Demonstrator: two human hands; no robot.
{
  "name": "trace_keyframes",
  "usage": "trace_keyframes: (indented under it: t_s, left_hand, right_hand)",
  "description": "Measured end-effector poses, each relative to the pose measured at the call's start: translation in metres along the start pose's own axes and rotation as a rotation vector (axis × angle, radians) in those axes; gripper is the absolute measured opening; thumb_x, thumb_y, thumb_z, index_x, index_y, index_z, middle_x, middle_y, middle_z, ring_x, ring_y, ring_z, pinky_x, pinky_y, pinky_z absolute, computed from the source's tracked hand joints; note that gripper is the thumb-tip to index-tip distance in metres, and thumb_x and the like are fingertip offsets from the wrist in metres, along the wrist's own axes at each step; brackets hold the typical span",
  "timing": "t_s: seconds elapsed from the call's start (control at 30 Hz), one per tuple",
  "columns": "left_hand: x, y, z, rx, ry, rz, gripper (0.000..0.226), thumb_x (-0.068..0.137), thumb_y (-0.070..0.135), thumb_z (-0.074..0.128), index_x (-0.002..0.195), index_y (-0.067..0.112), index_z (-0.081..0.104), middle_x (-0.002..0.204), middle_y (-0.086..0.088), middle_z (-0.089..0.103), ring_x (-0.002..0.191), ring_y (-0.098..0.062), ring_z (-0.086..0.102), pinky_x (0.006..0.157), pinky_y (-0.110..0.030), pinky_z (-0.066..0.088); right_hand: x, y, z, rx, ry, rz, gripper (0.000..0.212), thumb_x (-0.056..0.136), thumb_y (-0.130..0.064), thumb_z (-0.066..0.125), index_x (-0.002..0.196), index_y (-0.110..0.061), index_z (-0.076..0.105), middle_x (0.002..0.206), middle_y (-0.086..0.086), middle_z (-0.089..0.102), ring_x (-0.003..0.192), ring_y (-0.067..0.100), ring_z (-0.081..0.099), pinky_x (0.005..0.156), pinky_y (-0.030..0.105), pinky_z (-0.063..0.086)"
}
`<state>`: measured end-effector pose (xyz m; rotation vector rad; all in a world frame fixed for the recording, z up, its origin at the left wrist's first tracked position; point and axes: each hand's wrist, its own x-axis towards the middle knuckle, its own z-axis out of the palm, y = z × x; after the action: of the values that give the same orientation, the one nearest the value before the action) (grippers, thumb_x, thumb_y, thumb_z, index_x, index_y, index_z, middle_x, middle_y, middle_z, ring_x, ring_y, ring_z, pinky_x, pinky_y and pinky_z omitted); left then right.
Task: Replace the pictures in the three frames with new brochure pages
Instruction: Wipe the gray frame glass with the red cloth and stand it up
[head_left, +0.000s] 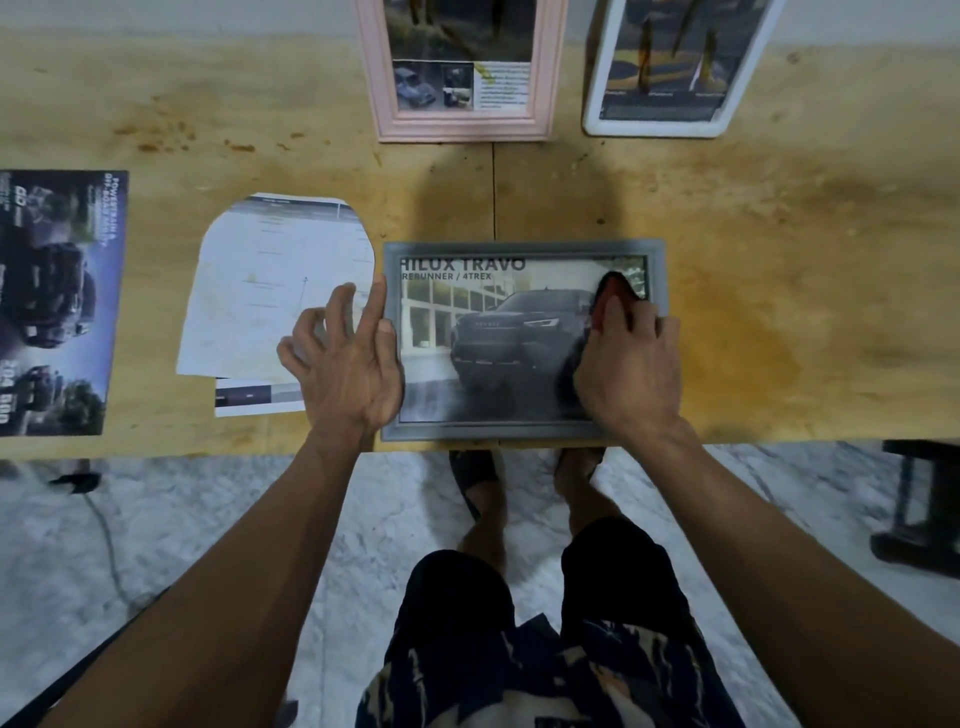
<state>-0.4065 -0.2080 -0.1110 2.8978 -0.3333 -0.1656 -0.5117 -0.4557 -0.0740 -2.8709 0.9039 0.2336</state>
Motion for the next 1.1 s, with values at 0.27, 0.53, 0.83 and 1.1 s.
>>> trace_keyframes:
  t_s: [0.27,0.53,0.83,1.1]
  left_hand:
    - [-0.002,0.001,-0.002,-0.035,-0.002,-0.013,0.046,0.107,0.042,0.025,0.152,0.044,0.028,0.154,0.005,0.03,0.13,-0.033,0.03,0.101,-0.052,0.024]
    - [-0.001,0.001,-0.003,-0.041,-0.039,-0.019,0.047,0.106,0.047,0.022,0.153,0.046,0.024,0.155,0.005,0.027,0.13,-0.034,0.028,0.099,-0.053,0.023]
    - [-0.005,0.008,-0.006,-0.017,-0.048,-0.051,0.048,0.106,0.047,0.021,0.153,0.044,0.024,0.155,0.005,0.026,0.131,-0.034,0.027,0.099,-0.056,0.024]
    - [-0.005,0.01,-0.01,-0.029,-0.096,-0.083,0.048,0.105,0.049,0.02,0.153,0.045,0.022,0.157,0.006,0.024,0.135,-0.032,0.023,0.103,-0.06,0.02]
  right_hand:
    - [-0.038,-0.094,-0.005,0.218,-0.231,-0.416,0.05,0.088,-0.02,0.049,0.137,-0.019,0.045,0.137,0.012,0.044,0.13,0.039,0.033,0.101,0.051,0.038]
    - [-0.061,-0.089,0.001,0.165,-0.24,-0.696,0.04,0.089,-0.016,0.049,0.125,-0.03,0.06,0.122,-0.001,0.05,0.118,0.028,0.037,0.091,0.05,0.037]
    - [-0.039,0.033,-0.021,-0.031,-0.128,-0.631,0.027,0.083,-0.02,0.055,0.101,-0.031,0.073,0.095,0.003,0.057,0.089,0.034,0.051,0.062,0.041,0.04]
    - [-0.023,0.062,-0.049,-0.371,-0.23,-0.666,0.011,0.069,-0.013,0.08,0.067,-0.013,0.069,0.086,0.009,0.059,0.089,0.035,0.056,0.059,0.037,0.027]
